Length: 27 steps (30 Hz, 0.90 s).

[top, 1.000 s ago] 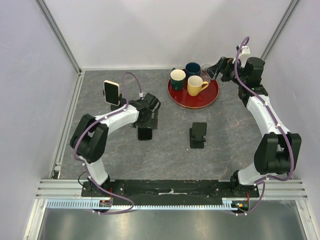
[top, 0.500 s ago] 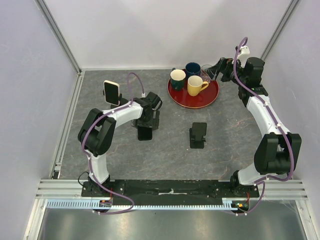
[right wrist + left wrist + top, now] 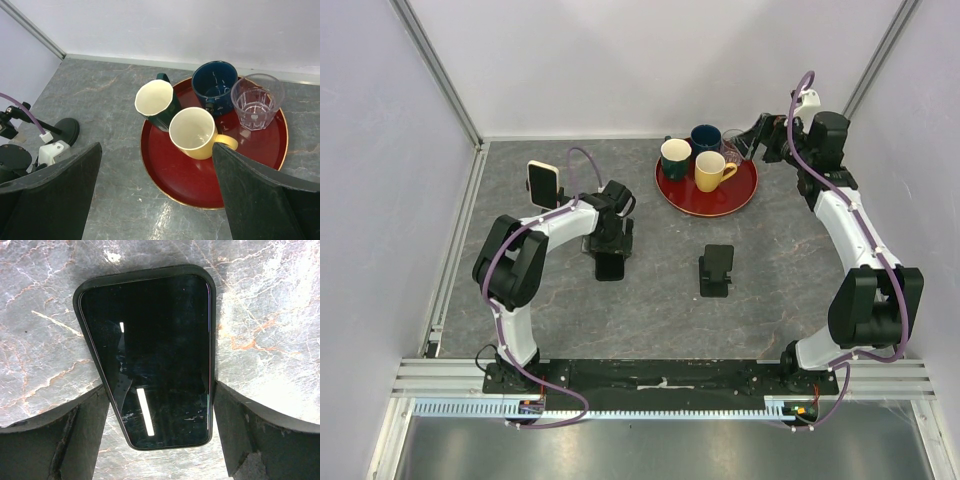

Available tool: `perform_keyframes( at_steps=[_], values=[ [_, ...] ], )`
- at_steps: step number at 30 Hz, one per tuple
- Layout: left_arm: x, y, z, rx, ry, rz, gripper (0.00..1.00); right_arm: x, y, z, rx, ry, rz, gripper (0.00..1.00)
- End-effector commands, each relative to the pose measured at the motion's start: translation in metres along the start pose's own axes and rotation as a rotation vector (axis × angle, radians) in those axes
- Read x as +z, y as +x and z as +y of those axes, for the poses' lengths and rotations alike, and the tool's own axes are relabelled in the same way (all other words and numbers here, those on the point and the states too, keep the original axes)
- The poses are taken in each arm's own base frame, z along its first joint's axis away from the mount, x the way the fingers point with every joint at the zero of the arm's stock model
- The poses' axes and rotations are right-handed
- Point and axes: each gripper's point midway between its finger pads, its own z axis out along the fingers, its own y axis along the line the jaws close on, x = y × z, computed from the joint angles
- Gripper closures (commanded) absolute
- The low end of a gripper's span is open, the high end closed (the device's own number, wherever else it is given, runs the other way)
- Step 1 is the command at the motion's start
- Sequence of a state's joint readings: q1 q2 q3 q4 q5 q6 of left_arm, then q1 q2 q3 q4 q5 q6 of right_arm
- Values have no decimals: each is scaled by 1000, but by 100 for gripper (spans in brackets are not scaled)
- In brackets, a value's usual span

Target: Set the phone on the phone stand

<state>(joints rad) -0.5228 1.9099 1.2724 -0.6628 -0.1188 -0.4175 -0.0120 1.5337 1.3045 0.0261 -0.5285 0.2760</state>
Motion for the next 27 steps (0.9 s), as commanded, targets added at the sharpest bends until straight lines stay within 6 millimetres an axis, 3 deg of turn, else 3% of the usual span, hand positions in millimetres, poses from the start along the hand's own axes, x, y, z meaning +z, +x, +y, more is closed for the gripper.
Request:
perform_keyframes(
  at_steps=[1,2,5,9,12,13,15,16,17,24,27],
  values=[
    [16,19,19,88,-44,72,14,-7,-29,8,-76,14,-55,2],
    [16,18,20,93,-52,72,13,-4,-28,19,-85,-5,-52,2],
    [18,22,20,96,-45,87,9,-8,-31,21,-98,4,-64,2],
    [21,27,21,117,-44,105,11,-6,-30,21,-103,1,-61,2],
    [19,25,21,130,-43,94,33,-3,-23,18,-95,24,-38,2],
    [19,24,17,135,-19,93,51,-3,-23,16,-92,40,-38,2],
    [13,20,14,149,7,80,69,-3,-22,11,-81,64,-29,2],
    [11,18,11,152,24,74,90,-3,-22,11,-81,66,-22,2],
    [9,18,10,153,28,69,98,-3,-20,10,-74,75,-12,2],
    [-40,-12,0,139,106,-99,98,-8,-15,12,-77,89,12,2],
    [-72,-33,-4,127,147,-225,98,-13,11,12,-32,88,66,2]
  ],
)
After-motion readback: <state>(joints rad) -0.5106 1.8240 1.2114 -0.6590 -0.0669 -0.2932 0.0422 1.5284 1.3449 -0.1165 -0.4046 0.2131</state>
